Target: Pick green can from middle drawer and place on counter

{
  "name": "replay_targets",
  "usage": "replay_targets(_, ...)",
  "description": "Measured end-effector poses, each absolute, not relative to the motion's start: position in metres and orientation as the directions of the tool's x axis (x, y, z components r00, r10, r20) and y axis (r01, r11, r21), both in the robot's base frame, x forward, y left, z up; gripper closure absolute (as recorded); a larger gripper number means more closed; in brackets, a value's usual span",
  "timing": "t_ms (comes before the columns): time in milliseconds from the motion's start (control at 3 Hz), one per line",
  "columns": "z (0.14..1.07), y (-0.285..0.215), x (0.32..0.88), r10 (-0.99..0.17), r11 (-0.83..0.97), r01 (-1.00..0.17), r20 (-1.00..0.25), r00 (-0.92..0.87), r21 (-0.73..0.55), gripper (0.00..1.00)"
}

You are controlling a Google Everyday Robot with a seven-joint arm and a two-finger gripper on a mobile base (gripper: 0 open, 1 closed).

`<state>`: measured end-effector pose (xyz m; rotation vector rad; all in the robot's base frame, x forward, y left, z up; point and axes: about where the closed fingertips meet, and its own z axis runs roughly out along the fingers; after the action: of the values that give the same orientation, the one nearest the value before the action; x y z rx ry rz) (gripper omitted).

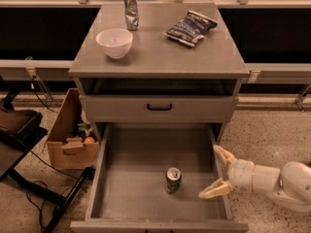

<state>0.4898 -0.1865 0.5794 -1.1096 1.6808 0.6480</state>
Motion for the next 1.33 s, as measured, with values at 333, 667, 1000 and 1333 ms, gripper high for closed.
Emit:
replay_targets(333, 0.536, -0.190, 0.492, -0.327, 0.468, -0.876, -0.944, -0.051, -0.115, 0.00)
replay_targets(667, 0.498, -0.182, 0.499, -0.302, 0.467, -0.875, -0.953, -0.020, -0.130, 0.00)
replay_targets(1000, 0.466, -0.151, 0.509, -0.290, 0.420, -0.901, -0.957, -0.020, -0.109, 0.00)
replay_targets(1333, 0.453, -0.118, 0.518, -0.281, 0.367, -0.926, -0.959, -0.019, -0.090, 0.00)
